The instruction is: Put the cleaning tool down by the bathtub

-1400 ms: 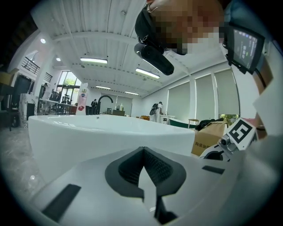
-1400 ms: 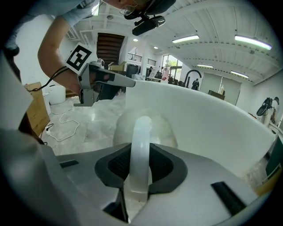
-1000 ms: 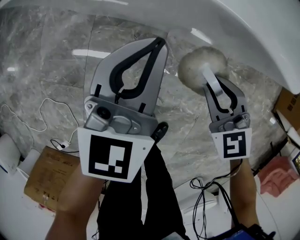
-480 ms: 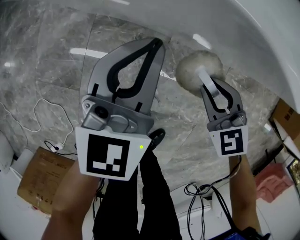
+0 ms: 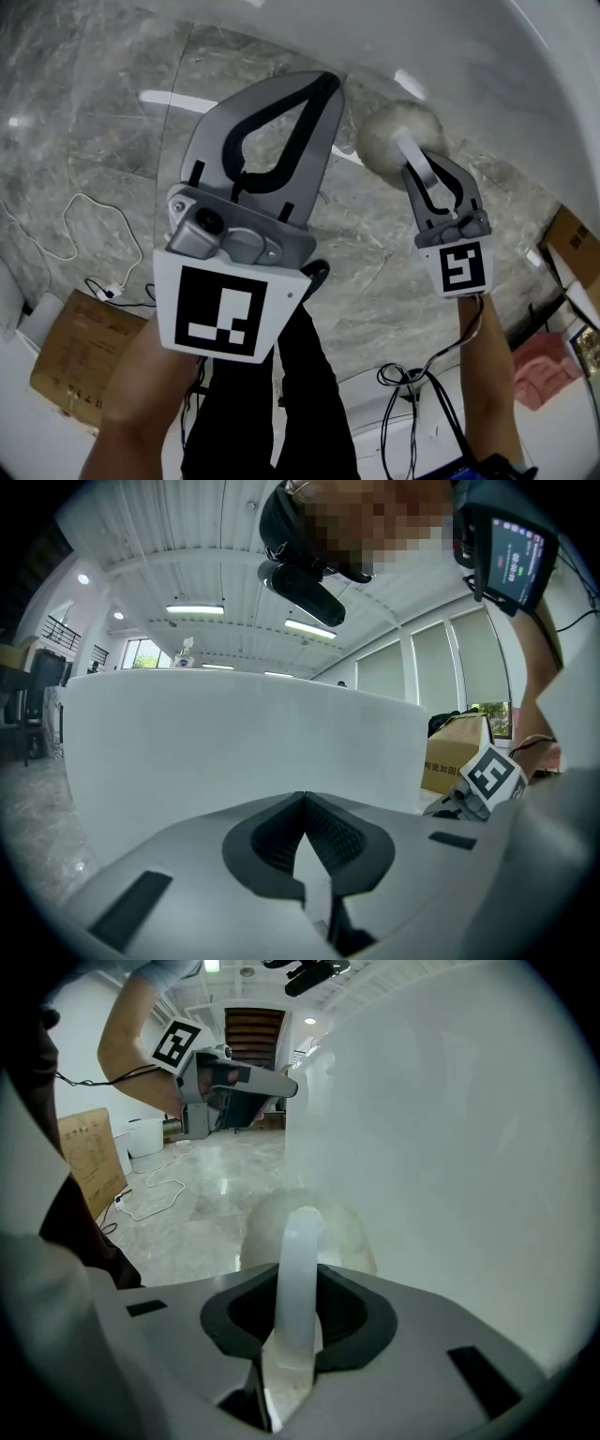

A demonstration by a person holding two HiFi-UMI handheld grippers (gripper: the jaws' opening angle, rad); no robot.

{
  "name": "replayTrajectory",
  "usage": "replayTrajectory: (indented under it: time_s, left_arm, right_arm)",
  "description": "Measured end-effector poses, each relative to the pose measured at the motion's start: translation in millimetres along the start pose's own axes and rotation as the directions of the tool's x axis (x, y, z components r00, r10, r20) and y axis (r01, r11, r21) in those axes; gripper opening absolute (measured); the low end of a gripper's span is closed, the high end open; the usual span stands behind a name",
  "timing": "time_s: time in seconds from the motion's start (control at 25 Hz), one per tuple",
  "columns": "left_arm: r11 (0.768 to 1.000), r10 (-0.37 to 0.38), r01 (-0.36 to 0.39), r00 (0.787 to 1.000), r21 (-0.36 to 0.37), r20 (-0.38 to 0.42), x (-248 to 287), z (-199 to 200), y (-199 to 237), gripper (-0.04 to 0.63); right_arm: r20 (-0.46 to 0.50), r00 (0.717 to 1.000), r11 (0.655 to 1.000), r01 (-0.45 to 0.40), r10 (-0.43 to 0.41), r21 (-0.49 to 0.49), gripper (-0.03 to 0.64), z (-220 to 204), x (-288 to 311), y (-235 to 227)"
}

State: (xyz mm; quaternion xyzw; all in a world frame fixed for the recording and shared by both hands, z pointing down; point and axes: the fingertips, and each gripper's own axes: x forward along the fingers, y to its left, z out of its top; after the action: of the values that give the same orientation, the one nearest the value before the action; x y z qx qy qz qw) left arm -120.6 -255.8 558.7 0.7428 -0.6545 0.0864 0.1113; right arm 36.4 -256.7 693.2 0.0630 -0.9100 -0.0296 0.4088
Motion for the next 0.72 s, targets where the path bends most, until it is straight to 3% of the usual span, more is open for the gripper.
replayTrajectory:
  time_s: [0.72]
  left_arm:
    - [1.000,0.015,-0.015,1.000,-0.004,-0.019,5.1,-26.8,16.9,0.014]
  right_arm:
    - [-0.055,0.998,0.999,-0.044,0.043,-0.016,0.100,-30.2,48.7,-2.1]
